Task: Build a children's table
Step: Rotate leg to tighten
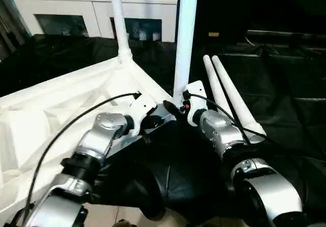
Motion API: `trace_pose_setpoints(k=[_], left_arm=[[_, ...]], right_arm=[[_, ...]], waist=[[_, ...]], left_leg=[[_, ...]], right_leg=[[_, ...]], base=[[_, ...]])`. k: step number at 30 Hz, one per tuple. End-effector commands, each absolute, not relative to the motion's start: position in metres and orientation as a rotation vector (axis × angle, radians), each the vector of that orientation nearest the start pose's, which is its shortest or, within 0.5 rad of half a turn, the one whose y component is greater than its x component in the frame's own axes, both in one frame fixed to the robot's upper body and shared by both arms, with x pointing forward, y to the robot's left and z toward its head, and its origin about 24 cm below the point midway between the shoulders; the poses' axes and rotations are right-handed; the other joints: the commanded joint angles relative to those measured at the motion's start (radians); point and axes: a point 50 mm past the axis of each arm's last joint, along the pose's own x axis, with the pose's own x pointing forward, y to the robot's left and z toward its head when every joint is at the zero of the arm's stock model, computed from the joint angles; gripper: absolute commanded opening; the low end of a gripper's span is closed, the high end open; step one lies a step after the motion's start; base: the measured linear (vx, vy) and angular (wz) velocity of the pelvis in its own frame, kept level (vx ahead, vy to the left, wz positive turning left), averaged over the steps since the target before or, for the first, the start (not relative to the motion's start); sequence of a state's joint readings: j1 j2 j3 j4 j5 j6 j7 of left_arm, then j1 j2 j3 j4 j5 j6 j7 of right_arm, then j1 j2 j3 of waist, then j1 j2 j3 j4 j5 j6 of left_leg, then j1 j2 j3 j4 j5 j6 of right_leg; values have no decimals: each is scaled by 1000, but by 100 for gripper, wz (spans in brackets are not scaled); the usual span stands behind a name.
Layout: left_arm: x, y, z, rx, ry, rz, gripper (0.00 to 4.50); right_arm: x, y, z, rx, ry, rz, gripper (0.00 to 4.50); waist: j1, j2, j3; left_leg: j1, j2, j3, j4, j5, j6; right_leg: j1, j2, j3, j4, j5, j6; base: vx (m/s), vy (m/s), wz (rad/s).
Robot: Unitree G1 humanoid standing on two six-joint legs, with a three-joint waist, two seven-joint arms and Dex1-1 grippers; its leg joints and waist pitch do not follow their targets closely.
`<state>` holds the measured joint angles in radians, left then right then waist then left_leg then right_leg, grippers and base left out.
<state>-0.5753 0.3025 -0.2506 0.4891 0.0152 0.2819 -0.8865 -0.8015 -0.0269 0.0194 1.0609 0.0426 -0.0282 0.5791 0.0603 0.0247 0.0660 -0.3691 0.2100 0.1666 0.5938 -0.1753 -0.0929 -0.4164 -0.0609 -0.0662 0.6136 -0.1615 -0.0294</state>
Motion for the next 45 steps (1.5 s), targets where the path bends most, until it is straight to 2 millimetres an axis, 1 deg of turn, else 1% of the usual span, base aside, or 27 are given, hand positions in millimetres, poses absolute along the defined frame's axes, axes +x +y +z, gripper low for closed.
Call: trace_pose_setpoints(k=[1, 2, 3, 6, 7, 9, 12, 14, 15, 16, 17, 18, 20, 23, 25, 26, 28, 30, 32, 33, 34, 35, 37, 40, 41, 44, 45], left_arm=[[321, 100, 70, 369, 314, -1176, 0], [317, 104, 69, 386, 317, -1218, 0], [317, 104, 69, 386, 317, -1218, 0], [307, 113, 68, 400, 331, -1307, 0], [304, 115, 68, 398, 329, -1337, 0], [300, 119, 68, 398, 345, -1367, 0], [296, 124, 67, 411, 352, -1409, 0], [292, 129, 66, 430, 360, -1453, 0], [291, 130, 66, 432, 363, -1464, 0], [291, 130, 66, 432, 364, -1465, 0], [290, 130, 66, 424, 363, -1475, 0], [289, 130, 66, 414, 363, -1483, 0], [288, 130, 66, 404, 364, -1490, 0], [287, 129, 66, 402, 364, -1492, 0], [287, 128, 65, 401, 362, -1490, 0], [287, 128, 65, 400, 359, -1488, 0], [291, 126, 65, 381, 350, -1441, 0], [298, 124, 66, 361, 338, -1364, 0], [307, 121, 67, 350, 329, -1261, 0], [313, 120, 67, 344, 326, -1199, 0], [313, 120, 67, 344, 326, -1199, 0], [317, 118, 68, 339, 326, -1149, 0], [327, 114, 68, 320, 326, -1018, 0], [333, 109, 66, 296, 333, -930, 0], [335, 106, 65, 301, 337, -898, 0], [335, 102, 64, 324, 334, -894, 0], [333, 101, 64, 334, 329, -909, 0]], right_arm=[[357, -61, 49, -80, 265, 885, 387], [354, -66, 49, -106, 260, 963, 387], [354, -66, 49, -106, 260, 963, 387], [345, -78, 49, -116, 257, 1132, 387], [343, -82, 50, -119, 260, 1179, 387], [338, -89, 50, -131, 269, 1250, 387], [332, -98, 49, -149, 292, 1339, 387], [325, -107, 48, -168, 315, 1422, 387], [323, -109, 48, -171, 324, 1450, 387], [322, -110, 48, -171, 325, 1454, 387], [319, -112, 48, -166, 335, 1481, 372], [317, -113, 47, -161, 341, 1498, 362], [315, -113, 47, -158, 344, 1508, 344], [315, -112, 46, -148, 346, 1502, 334], [314, -111, 44, -139, 349, 1496, 305], [313, -111, 44, -134, 351, 1493, 305], [314, -108, 39, -106, 355, 1441, 293], [316, -104, 35, -88, 351, 1359, 281], [324, -100, 29, -93, 354, 1210, 280], [328, -97, 27, -91, 356, 1125, 279], [328, -97, 27, -91, 356, 1125, 278], [331, -95, 25, -86, 359, 1059, 278], [337, -85, 23, -57, 363, 931, 277], [343, -74, 22, -19, 369, 798, 277], [346, -63, 23, -7, 370, 721, 277], [348, -48, 26, -32, 353, 701, 277], [348, -44, 28, -31, 344, 719, 312]], waist=[[1, 10, -83], [2, 10, -83], [3, 11, -82], [7, 6, -82], [10, 8, -83], [18, 3, -82], [26, 0, -78], [31, -6, -78], [32, -4, -77], [33, -4, -76], [34, -4, -75], [35, -5, -75], [34, -5, -76], [31, -6, -76], [31, -6, -77], [31, -4, -77], [30, -2, -77], [26, -3, -76], [24, -3, -75], [20, -3, -73], [17, -5, -74], [15, -4, -75], [9, -1, -74], [3, -2, -75], [2, -1, -76], [-1, 0, -76], [0, -6, -78]], left_leg=[[5, 15, 0, -63, -214, 40], [6, 16, 1, -62, -211, 44], [6, 17, 3, -62, -212, 48], [6, 20, 4, -61, -209, 61], [6, 22, 4, -61, -203, 67], [6, 23, 5, -61, -198, 75], [9, 21, 7, -60, -212, 73], [10, 21, 6, -62, -218, 69], [10, 22, 6, -63, -217, 67], [11, 22, 6, -64, -221, 67], [15, 23, 7, -64, -231, 65], [12, 22, 6, -65, -230, 62], [10, 22, 4, -66, -226, 57], [9, 20, 4, -65, -217, 55], [9, 19, 4, -64, -212, 56], [9, 20, 4, -64, -211, 56], [10, 21, 4, -65, -213, 56], [10, 18, 3, -66, -220, 42], [10, 16, 3, -66, -221, 36], [12, 14, 1, -68, -236, 21], [11, 12, 1, -68, -236, 17], [10, 13, -1, -68, -229, 13], [16, 12, 0, -66, -238, 10], [13, 9, 0, -66, -241, 15], [13, 10, -1, -66, -235, 14], [11, 10, -2, -67, -237, 12], [10, 11, 0, -67, -238, 18]], right_leg=[[64, -69, 40, -69, -204, -225], [62, -69, 40, -69, -192, -232], [62, -67, 40, -67, -184, -239], [63, -67, 40, -64, -172, -247], [63, -67, 40, -63, -164, -251], [64, -68, 40, -60, -168, -253], [60, -68, 41, -69, -223, -239], [60, -69, 42, -72, -266, -219], [58, -70, 42, -73, -278, -215], [57, -69, 42, -76, -289, -210], [52, -69, 43, -78, -308, -208], [56, -69, 43, -78, -318, -202], [58, -70, 42, -77, -325, -197], [57, -69, 42, -78, -321, -194], [57, -69, 42, -78, -322, -192], [57, -68, 41, -79, -321, -193], [56, -67, 41, -78, -315, -195], [56, -68, 41, -81, -324, -194], [56, -68, 41, -82, -342, -186], [55, -70, 41, -86, -386, -171], [56, -69, 39, -86, -392, -168], [58, -70, 39, -86, -392, -163], [51, -69, 40, -90, -392, -165], [53, -69, 39, -93, -401, -159], [52, -70, 39, -91, -393, -160], [52, -69, 39, -89, -374, -165], [53, -70, 40, -87, -345, -169]], base=[[0, 0, 0], [0, 0, 0], [0, 0, 0], [0, 0, 0], [0, 0, 0], [0, 0, 0], [0, 0, 0], [0, 0, 0], [0, 0, 0], [0, 0, 0], [0, 0, 0], [0, 0, 0], [0, 0, 0], [0, 0, 0], [0, 0, 0], [0, 0, 0], [0, 0, 0], [0, 0, 0], [0, 0, 0], [0, 0, 0], [0, 0, 0], [0, 0, 0], [0, 0, 0], [0, 0, 0], [0, 0, 0], [0, 0, 0], [0, 0, 0]])
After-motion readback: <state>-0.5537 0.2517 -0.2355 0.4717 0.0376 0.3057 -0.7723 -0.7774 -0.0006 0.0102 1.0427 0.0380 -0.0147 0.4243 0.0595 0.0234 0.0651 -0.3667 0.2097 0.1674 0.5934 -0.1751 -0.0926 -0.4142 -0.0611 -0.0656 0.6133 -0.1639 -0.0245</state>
